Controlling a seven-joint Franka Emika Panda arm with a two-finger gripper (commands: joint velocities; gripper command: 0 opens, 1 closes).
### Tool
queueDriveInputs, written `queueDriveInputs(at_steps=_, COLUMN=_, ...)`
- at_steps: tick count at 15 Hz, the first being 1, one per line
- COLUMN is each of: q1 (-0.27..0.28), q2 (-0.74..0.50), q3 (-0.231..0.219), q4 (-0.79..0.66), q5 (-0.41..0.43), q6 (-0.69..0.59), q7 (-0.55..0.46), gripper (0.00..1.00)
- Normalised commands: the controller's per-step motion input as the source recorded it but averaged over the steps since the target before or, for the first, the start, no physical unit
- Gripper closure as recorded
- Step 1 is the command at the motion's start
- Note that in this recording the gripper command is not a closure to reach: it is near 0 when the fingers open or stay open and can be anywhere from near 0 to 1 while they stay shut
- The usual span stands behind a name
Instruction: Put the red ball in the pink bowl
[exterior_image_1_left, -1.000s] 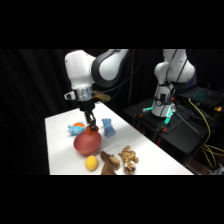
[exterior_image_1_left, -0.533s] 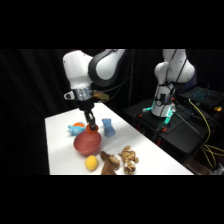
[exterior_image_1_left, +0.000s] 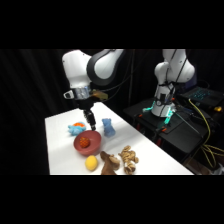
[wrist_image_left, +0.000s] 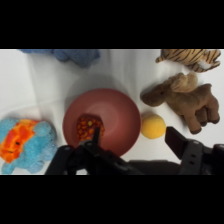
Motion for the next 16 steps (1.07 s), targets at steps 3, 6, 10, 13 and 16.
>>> queueDriveInputs(at_steps=3, q1=0.016, q2=-0.1, q3=-0.026, q4=0.06, q5=-0.08, q6=-0.09, q7=-0.02, gripper=0.0)
queueDriveInputs(at_steps=6, q1=0.035, q2=-0.31, q3=-0.029, q4=-0.19, q5=-0.088, q6=0.0, q7=0.0, gripper=0.0)
queueDriveInputs(at_steps=10, q1=0.042, q2=-0.56, q3=-0.044, q4=-0.54, q5=-0.073, q6=0.14, q7=0.01, gripper=0.0)
queueDriveInputs(at_steps=13, q1=0.047, q2=-0.59, q3=-0.066, q4=-0.61, q5=-0.061, q6=0.2, q7=0.01, gripper=0.0)
queueDriveInputs(at_steps=16, q1=0.068, q2=-0.49, q3=-0.074, q4=-0.47, q5=-0.086, q6=0.18, q7=0.06, gripper=0.0)
